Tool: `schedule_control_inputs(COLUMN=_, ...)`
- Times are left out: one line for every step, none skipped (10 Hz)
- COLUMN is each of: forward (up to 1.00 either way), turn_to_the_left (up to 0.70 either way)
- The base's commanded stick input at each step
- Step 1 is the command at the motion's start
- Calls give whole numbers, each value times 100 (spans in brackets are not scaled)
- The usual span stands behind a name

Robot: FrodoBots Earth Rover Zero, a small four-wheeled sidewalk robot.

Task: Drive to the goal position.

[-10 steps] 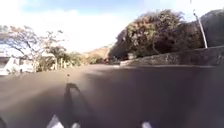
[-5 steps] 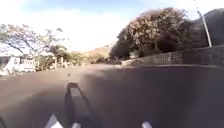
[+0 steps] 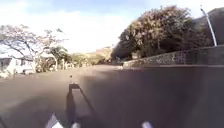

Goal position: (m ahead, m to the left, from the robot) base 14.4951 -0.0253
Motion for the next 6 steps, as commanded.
schedule_control_inputs(forward=85, turn_to_the_left=0)
schedule_control_inputs(forward=85, turn_to_the_left=0)
schedule_control_inputs(forward=85, turn_to_the_left=0)
schedule_control_inputs(forward=85, turn_to_the_left=0)
schedule_control_inputs(forward=85, turn_to_the_left=0)
schedule_control_inputs(forward=85, turn_to_the_left=0)
